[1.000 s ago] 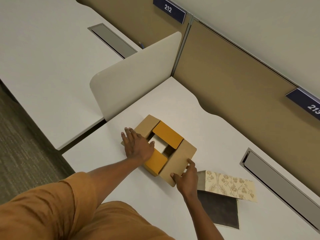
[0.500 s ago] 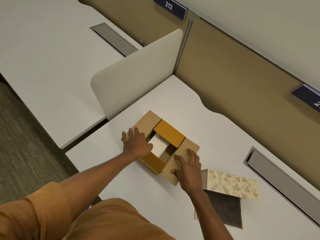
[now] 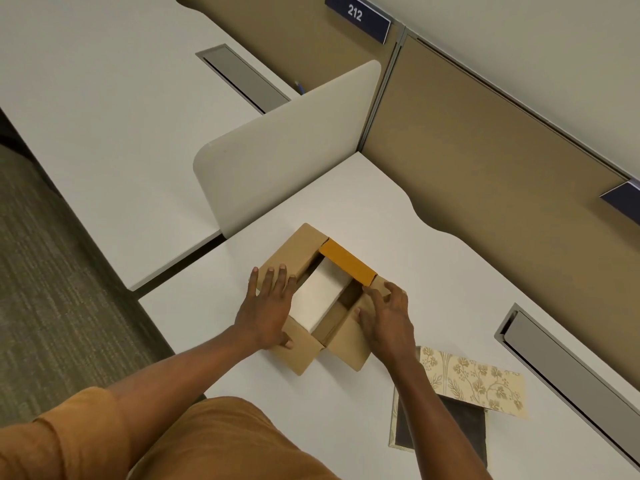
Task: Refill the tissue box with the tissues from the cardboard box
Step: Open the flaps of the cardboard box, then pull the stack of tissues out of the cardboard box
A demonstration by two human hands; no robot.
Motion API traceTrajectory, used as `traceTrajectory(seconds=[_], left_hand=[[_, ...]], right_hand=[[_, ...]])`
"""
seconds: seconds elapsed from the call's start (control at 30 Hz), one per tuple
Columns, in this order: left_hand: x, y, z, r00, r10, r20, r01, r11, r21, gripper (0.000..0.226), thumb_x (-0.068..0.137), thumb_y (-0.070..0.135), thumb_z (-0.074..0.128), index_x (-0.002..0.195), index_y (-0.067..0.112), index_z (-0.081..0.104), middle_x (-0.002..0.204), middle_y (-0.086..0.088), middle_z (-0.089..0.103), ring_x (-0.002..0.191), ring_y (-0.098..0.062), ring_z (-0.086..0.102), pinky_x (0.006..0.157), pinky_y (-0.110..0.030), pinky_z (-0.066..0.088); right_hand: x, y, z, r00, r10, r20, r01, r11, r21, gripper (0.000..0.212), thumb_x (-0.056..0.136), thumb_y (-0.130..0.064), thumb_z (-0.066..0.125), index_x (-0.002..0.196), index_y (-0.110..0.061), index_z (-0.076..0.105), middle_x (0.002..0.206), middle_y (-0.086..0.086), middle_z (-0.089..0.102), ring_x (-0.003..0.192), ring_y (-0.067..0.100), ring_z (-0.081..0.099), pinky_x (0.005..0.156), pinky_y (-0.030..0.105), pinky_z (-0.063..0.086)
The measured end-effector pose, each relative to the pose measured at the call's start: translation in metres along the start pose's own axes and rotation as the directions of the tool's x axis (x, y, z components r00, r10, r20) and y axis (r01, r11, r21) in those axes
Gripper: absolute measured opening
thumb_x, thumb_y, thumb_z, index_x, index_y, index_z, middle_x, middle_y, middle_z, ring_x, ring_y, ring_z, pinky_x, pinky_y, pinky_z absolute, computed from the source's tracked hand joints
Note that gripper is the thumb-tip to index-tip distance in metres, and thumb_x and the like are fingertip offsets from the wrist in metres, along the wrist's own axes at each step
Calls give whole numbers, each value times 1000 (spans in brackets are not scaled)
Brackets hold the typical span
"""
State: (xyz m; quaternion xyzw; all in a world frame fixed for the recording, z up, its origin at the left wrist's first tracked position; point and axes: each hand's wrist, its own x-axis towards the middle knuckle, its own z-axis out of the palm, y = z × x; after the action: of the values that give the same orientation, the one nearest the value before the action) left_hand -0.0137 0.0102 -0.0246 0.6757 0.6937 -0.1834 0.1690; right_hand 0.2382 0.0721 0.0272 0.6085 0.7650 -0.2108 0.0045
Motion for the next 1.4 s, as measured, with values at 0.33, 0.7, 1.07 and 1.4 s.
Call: traceTrajectory(seconds=[0.33, 0.7, 1.07, 1.4], left_hand=[[0, -2, 17, 995, 21, -98, -12, 996, 87, 148, 79, 79, 78, 173, 6, -10, 183, -26, -7, 171, -47, 1, 130, -67, -18], [-3, 1, 12, 996, 10, -92, -4, 998, 70, 142, 85, 75, 75, 172, 7, -15, 183, -24, -14, 171, -46, -2, 135, -69, -11], [-2, 1, 13, 994, 26, -108, -17, 996, 86, 141, 86, 76, 73, 172, 6, -15, 182, -27, -10, 170, -49, 1, 135, -69, -8], [-1, 0, 20, 991, 26, -131, -14, 996, 89, 142, 85, 77, 73, 172, 5, -14, 182, -27, -8, 170, -50, 3, 133, -68, -12]], right_hand=[[47, -4, -5, 995, 61, -82, -59, 998, 25, 77, 106, -38, 65, 170, -14, 29, 180, 19, 12, 162, 38, 25, 117, 55, 51], [77, 2, 28, 998, 59, 20, -58, 997, -47, 76, 110, -57, 47, 167, -10, 28, 181, 25, 10, 169, 43, 9, 135, 56, 19], [58, -30, 54, 1000, -15, -13, 14, 997, -76, 85, 113, -51, 40, 172, 2, 8, 183, 20, -4, 172, 33, -5, 140, 44, 0], [48, -63, 79, 985, 161, 61, -171, 950, 261, 92, 106, -41, 65, 169, 6, 16, 176, 28, 25, 162, 43, 31, 130, 48, 36]])
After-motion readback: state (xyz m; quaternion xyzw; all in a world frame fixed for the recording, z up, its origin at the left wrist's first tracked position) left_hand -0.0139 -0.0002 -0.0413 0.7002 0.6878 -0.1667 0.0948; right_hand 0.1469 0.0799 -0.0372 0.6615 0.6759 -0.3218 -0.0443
